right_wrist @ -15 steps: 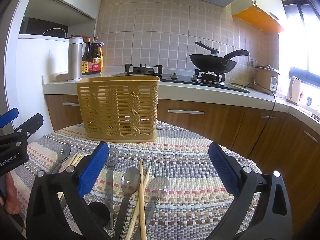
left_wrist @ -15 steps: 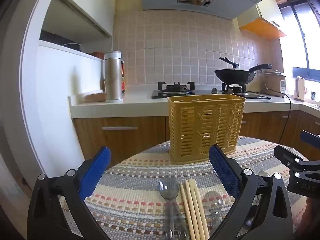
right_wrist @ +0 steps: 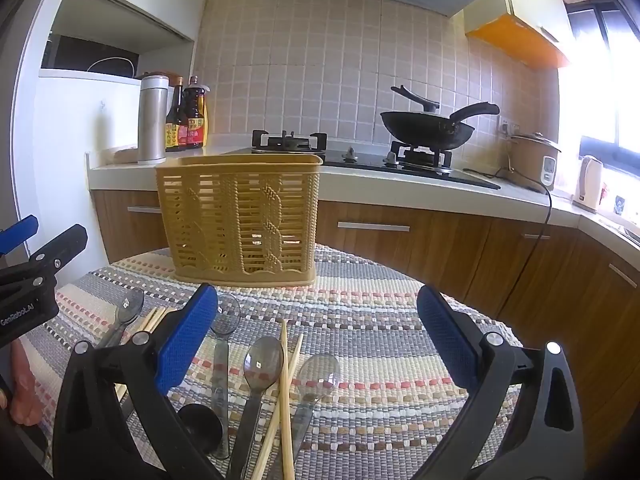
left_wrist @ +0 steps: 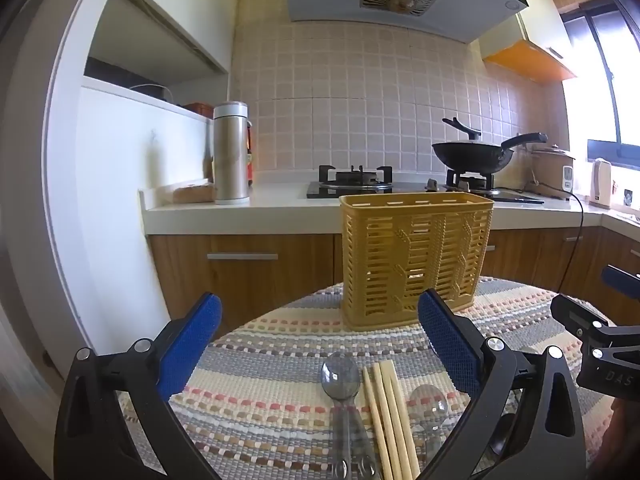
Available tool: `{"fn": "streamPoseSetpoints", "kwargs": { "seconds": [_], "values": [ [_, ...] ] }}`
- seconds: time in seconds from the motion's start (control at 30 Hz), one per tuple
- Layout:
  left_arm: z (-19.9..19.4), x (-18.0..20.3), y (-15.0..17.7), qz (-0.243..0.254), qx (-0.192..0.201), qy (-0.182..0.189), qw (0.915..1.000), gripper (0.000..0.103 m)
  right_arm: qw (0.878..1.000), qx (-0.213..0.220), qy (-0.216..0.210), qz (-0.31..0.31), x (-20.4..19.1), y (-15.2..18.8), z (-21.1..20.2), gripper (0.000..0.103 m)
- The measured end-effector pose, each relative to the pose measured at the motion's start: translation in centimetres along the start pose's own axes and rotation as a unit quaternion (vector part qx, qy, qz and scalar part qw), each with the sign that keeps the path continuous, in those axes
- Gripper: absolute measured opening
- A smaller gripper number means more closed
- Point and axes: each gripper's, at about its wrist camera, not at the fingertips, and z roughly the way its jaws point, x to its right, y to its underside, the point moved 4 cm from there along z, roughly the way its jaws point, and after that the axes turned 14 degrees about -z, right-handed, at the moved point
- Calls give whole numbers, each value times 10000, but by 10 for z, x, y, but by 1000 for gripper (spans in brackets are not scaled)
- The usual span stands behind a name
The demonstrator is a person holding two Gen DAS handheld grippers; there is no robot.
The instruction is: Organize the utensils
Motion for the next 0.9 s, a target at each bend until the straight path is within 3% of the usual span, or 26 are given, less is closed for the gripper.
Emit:
{"fn": "streamPoseSetpoints", "kwargs": {
  "seconds": [0.9],
  "values": [
    [1,4,2,-27,-26,8,10000,95,10000,58,19,-3,3,-3,-5,95]
  ]
}}
